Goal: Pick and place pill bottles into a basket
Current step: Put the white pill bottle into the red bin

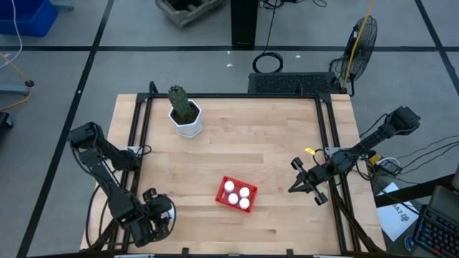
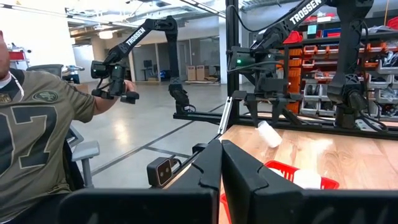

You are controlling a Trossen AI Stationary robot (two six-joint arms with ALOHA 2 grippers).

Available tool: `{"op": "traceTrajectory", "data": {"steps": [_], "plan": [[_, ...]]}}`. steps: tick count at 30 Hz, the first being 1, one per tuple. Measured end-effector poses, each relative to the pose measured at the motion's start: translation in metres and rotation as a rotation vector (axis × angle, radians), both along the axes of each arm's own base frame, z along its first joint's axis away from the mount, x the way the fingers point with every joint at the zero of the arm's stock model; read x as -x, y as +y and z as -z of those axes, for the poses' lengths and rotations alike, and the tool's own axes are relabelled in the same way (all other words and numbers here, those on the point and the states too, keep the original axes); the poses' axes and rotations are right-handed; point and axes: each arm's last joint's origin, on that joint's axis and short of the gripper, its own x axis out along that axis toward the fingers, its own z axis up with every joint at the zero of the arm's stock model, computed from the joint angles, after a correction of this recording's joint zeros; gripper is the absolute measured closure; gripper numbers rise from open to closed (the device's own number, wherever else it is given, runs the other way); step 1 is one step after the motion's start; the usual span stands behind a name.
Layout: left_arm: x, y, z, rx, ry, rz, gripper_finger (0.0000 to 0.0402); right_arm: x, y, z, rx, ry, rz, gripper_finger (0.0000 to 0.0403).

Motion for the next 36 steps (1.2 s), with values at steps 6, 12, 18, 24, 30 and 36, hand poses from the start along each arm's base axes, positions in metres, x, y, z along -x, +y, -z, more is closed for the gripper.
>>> {"op": "traceTrajectory", "data": {"steps": [6, 12, 18, 24, 30, 36], "plan": [[0.0, 0.0, 0.003, -0.015, 0.02, 0.008, 0.0176, 0.0, 0.0, 0.0, 0.0, 0.001, 0.0, 0.0399], [-0.001, 0.01, 0.004, -0.069, 0.073, -0.034, 0.0176, 0.0, 0.0, 0.0, 0.0, 0.0, 0.0, 0.0399], [-0.009, 0.013, 0.003, -0.025, 0.046, -0.13, 0.0176, 0.0, 0.0, 0.0, 0.0, 0.0, 0.0, 0.0399], [-0.019, 0.021, 0.004, 0.035, 0.048, -0.32, 0.0176, 0.0, 0.0, 0.0, 0.0, 0.0, 0.0, 0.0399], [-0.029, 0.024, 0.004, 0.132, 0.097, -0.388, 0.0176, 0.0, 0.0, 0.0, 0.0, 0.0, 0.0, 0.0399], [-0.034, 0.02, 0.015, 0.124, 0.134, -0.376, 0.0176, 0.0, 0.0, 0.0, 0.0, 0.0, 0.0, 0.0399]]}}
